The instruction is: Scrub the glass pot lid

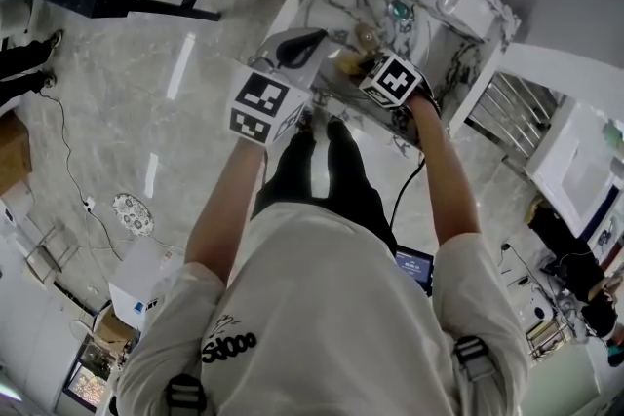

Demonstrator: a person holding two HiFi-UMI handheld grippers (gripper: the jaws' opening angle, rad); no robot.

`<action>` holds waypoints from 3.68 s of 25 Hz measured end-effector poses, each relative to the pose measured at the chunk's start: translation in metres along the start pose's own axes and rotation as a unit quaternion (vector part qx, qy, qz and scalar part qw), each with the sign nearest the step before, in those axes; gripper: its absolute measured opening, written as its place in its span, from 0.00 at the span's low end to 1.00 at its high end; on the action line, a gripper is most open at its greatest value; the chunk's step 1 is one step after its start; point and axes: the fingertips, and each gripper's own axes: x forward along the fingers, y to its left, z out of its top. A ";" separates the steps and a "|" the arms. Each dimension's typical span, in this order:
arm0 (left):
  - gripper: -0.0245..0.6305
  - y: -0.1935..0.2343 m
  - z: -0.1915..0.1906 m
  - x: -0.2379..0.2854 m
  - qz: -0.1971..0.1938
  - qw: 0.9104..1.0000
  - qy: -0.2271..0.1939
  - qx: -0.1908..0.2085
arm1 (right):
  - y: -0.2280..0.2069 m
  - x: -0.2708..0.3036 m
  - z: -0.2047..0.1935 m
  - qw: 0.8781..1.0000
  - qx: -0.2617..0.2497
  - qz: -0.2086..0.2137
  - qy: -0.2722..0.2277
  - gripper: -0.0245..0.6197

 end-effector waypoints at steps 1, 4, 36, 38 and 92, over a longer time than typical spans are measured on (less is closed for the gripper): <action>0.05 -0.001 0.000 0.001 -0.002 1.000 0.001 0.001 | 0.001 -0.001 -0.005 1.000 0.001 0.002 0.004 0.13; 0.05 -0.006 0.000 0.006 -0.009 1.000 0.003 0.003 | 0.002 -0.006 -0.019 1.000 0.003 0.002 0.014 0.13; 0.05 -0.004 0.003 0.042 -0.045 0.999 0.028 0.011 | -0.130 -0.057 -0.033 0.978 0.090 -0.185 -0.032 0.12; 0.05 0.001 0.003 0.041 -0.043 0.999 0.029 0.009 | -0.136 -0.056 -0.023 0.978 0.089 -0.186 -0.040 0.12; 0.05 -0.009 -0.011 0.017 -0.039 0.999 0.027 0.008 | -0.046 -0.004 0.007 0.993 0.002 -0.115 -0.015 0.12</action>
